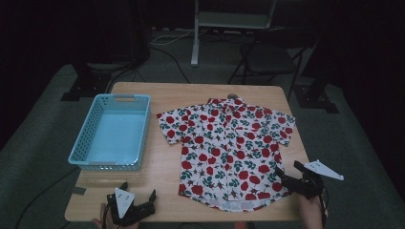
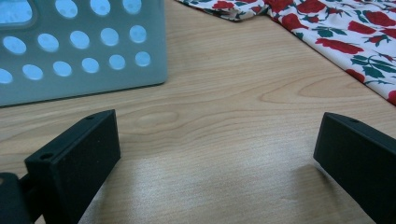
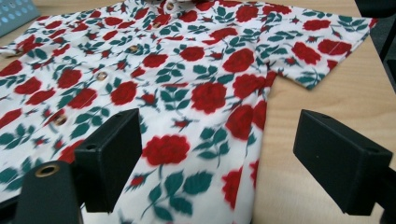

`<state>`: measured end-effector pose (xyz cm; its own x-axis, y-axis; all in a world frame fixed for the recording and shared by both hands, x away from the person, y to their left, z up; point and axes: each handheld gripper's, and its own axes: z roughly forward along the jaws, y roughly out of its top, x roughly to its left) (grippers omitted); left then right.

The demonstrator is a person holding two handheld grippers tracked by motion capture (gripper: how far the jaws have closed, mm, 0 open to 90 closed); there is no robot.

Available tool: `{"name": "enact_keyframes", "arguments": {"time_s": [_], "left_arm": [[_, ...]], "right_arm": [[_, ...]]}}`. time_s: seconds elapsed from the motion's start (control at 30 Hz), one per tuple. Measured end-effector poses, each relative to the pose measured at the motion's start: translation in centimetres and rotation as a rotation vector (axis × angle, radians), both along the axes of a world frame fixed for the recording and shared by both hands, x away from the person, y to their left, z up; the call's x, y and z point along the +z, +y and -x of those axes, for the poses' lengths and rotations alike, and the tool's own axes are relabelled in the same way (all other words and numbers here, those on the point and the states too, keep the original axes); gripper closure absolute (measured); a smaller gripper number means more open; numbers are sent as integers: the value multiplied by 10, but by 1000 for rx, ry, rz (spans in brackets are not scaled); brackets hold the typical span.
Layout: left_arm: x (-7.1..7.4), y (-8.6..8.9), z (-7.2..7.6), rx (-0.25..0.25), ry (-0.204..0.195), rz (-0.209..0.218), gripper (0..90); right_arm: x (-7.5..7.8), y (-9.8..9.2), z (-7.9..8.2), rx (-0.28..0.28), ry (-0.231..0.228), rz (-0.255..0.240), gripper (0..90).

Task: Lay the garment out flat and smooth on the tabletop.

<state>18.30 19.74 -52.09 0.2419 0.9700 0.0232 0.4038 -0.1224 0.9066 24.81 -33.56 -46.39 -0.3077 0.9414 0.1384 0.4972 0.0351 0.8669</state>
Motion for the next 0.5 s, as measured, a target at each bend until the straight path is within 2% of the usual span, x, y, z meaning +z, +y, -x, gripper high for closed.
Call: {"name": "enact_keyframes", "arguments": {"time_s": [0.13,0.37,0.5], "left_arm": [[0,0,0,0,0,0,11],[0,0,1,-2,-4,0,11],[0,0,0,-2,-3,0,11]], "right_arm": [[2,-1,14,-13,-10,-8,149],[0,2,41,-32,-21,52,149],[-4,4,51,-28,-10,45,149]]}}
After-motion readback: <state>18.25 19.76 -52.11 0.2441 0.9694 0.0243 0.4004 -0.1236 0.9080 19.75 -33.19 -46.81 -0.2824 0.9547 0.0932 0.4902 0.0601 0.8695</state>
